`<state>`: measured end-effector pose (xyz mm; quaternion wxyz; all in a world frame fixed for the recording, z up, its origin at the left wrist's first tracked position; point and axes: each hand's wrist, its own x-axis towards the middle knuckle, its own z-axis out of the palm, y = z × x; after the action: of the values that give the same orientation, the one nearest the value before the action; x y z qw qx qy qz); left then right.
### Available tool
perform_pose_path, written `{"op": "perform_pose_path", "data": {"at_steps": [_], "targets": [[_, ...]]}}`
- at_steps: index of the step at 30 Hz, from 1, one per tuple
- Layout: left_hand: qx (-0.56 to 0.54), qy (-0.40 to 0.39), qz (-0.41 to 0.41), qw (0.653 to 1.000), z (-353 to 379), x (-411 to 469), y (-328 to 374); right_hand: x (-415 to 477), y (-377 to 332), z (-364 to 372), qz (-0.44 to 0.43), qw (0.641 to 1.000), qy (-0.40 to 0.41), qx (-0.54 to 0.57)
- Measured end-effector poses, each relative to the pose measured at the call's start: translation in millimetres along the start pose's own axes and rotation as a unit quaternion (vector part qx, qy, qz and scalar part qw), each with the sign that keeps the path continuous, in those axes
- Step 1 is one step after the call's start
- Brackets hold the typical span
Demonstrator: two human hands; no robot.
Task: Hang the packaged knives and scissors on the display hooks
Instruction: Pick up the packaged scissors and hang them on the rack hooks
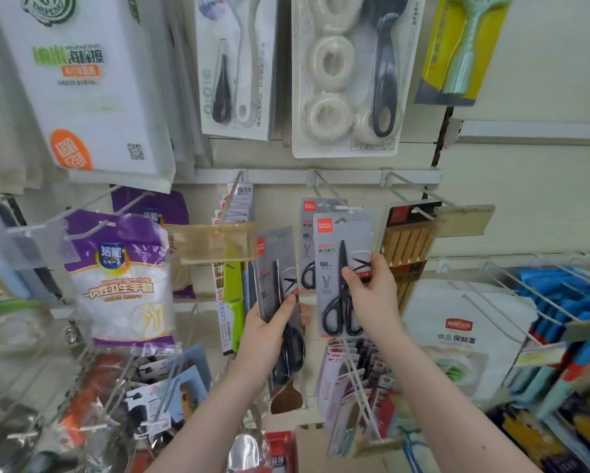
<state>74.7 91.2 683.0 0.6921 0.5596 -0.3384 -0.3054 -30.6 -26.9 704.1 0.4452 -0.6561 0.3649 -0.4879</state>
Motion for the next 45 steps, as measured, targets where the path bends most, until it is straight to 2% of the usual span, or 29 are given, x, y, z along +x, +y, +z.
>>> {"op": "perform_pose_path", "data": {"at_steps": [12,20,23,25,27,34,37,41,45], "targets": [[-0.001,0.037,-0.033,0.999,-3,13,-5,26,18,20,0.033,0.999,-0.017,0.018],[-0.007,0.027,-0.038,0.999,4,14,-6,54,24,34,0.038,0.997,-0.035,0.054],[-0.012,0.009,-0.044,0.999,7,13,-8,51,31,30,0.037,0.998,-0.004,0.055],[-0.007,0.000,-0.049,0.999,8,12,-9,45,31,23,0.015,0.999,0.042,0.019],[-0.004,-0.013,-0.061,0.998,8,12,-14,34,28,15,-0.010,0.999,0.051,0.014],[0.004,-0.113,-0.046,0.993,21,-6,-19,-15,-5,-8,-0.049,0.986,-0.107,0.119],[-0.024,-0.134,-0.026,0.990,29,-12,-20,-27,-4,-13,-0.032,0.983,-0.104,0.146],[-0.062,-0.104,-0.015,0.993,34,-13,-23,-31,-4,-22,-0.016,0.989,-0.057,0.133],[-0.065,-0.041,0.041,0.996,37,-5,-13,-26,-7,-24,-0.022,0.994,-0.021,0.107]]}}
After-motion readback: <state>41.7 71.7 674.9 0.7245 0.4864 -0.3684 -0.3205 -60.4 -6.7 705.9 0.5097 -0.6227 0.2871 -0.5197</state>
